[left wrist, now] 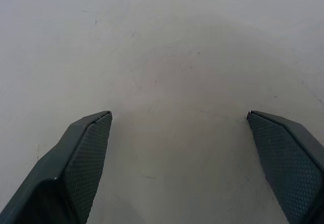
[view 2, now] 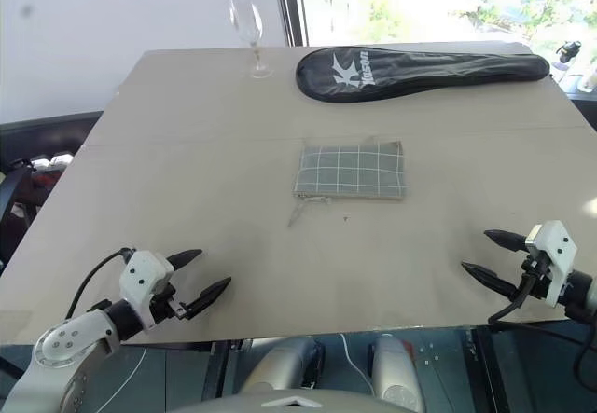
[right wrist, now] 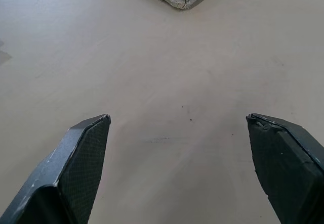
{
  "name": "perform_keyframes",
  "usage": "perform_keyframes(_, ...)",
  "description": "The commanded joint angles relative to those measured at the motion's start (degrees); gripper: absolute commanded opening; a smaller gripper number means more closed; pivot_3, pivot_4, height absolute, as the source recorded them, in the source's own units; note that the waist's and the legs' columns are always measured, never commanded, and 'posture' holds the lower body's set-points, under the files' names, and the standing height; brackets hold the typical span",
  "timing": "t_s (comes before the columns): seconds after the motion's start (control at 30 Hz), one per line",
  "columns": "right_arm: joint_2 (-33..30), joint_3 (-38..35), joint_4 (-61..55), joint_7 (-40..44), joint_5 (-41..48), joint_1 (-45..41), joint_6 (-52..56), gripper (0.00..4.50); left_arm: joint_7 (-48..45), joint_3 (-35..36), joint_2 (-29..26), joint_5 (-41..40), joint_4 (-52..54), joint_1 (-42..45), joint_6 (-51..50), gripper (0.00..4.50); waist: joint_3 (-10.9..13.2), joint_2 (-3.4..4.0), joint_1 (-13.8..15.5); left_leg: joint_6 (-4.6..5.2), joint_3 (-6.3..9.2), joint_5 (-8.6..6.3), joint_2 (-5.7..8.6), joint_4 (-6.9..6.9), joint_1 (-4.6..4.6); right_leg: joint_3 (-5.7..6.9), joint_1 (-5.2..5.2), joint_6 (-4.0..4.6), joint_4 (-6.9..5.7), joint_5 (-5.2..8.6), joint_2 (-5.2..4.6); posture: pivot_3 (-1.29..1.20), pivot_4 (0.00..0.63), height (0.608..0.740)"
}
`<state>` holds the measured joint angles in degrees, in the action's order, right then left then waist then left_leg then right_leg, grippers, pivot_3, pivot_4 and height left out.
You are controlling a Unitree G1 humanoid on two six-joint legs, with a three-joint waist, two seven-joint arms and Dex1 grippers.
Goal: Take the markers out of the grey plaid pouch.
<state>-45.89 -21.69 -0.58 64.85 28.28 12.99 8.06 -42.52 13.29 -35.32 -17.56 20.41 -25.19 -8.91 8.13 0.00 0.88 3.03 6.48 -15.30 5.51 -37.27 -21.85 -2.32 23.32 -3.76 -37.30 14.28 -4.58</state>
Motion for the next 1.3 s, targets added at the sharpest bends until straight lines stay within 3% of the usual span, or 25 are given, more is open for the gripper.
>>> perform_keyframes(0.03,-1.4,-0.1,0.3,1.3,-0.3,-1.4,-0.6,4.34,0.3,1.4,0.3,-0.9,2.1,-1.0,-0.1,4.45,0.0,-0.02,0.0,0.00,0.00,0.00,0.00,0.00,0.00,0.00,0.00,0.00,0.00,0.00,0.00,0.00,0.150,0.740)
perform_keyframes(0.67,-0.5,0.2,-1.6,0.3,-0.6,-2.7,0.5,4.34,1.0,1.3,-0.1,-0.3,0.1,2.7,-0.7,4.45,0.0,-0.06,0.0,0.00,0.04,0.00,0.01,0.01,-0.05,0.04,0.00,0.00,0.06,0.00,0.00,0.00,0.150,0.740)
perform_keyframes(0.87,0.2,-0.1,-5.0,-0.4,0.6,-0.8,1.6,4.34,2.6,0.4,-1.2,4.1,-1.3,4.7,2.0,4.45,0.0,-0.07,0.1,0.00,0.04,0.00,0.01,0.01,-0.05,0.04,0.00,0.00,0.06,0.00,0.00,0.00,0.150,0.740)
perform_keyframes(1.03,3.8,2.1,-14.7,-2.5,6.2,0.3,7.2,4.34,1.6,-2.8,-4.5,12.8,-9.1,13.4,15.0,4.45,0.0,-0.07,0.1,-0.01,0.12,0.00,0.00,0.01,-0.05,0.11,0.00,0.00,0.05,-0.01,0.01,0.00,0.150,0.740)
perform_keyframes(1.3,5.7,3.2,-22.3,-6.1,11.0,-1.1,12.7,4.34,3.8,-13.4,-9.1,28.5,-35.7,36.2,43.5,4.45,0.0,-0.12,0.1,-0.22,0.16,0.13,0.10,0.00,-0.10,0.15,0.01,-0.01,0.12,-0.02,-0.03,0.00,0.150,0.740)
